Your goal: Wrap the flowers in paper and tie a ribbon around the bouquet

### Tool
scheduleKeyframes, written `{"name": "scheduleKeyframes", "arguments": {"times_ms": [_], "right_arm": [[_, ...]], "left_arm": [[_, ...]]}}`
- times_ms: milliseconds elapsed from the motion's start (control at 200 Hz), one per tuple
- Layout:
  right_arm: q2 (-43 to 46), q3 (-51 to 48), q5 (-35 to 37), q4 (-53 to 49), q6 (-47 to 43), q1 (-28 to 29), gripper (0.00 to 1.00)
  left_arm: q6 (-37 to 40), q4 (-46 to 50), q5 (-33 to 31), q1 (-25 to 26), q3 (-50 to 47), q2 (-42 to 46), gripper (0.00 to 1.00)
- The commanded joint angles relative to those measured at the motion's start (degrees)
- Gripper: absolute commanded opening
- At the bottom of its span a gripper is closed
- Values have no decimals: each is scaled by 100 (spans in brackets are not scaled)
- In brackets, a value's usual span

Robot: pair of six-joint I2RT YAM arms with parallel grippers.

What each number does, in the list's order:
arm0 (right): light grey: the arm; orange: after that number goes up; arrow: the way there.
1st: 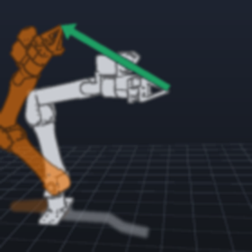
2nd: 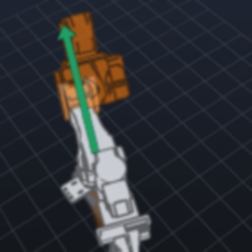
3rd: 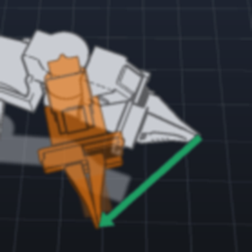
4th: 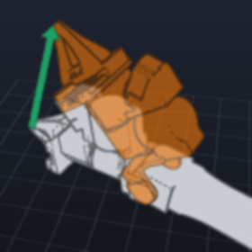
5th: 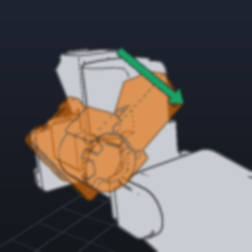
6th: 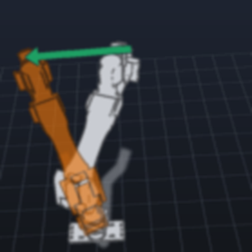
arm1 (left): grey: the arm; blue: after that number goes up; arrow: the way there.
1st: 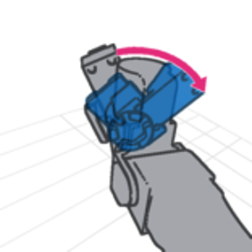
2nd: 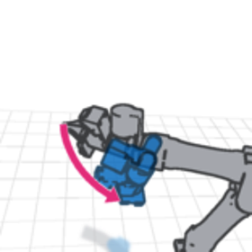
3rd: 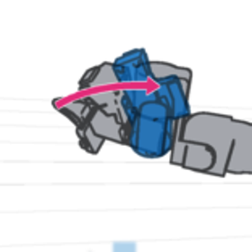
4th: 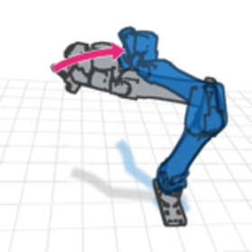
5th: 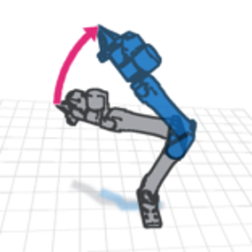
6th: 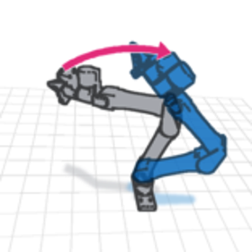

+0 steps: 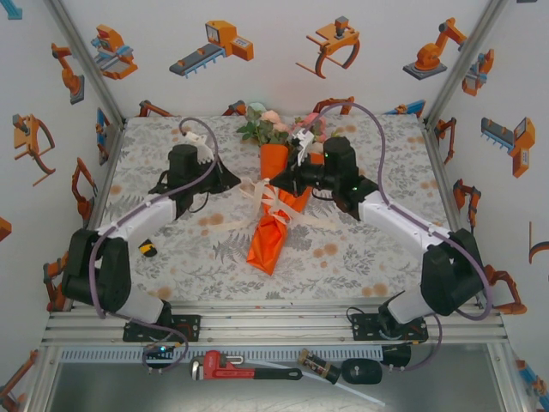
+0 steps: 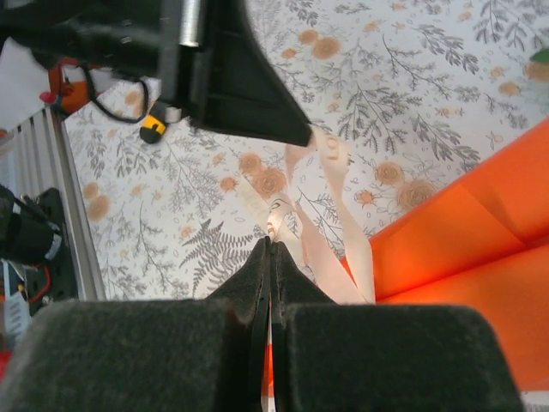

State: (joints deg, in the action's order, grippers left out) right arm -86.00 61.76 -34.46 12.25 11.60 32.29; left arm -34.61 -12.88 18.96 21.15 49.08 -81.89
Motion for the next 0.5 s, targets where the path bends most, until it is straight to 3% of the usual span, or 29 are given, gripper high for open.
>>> {"name": "scheduleKeyframes", "arguments": {"times_ms": [0,290,496], "right_arm": [[-241,272,496,-68,633,-22,0],[-646,725,1433,-786,1004,-31,0],[-656,703,1613,-838,1045,-31,0]], "left_arm": [[-1280,-270,-287,228,-511,336,0],[-1531,332,-2211,2041,-900,1580,0],[-1254,-19,-2514,2915,-799,1653,0]]}}
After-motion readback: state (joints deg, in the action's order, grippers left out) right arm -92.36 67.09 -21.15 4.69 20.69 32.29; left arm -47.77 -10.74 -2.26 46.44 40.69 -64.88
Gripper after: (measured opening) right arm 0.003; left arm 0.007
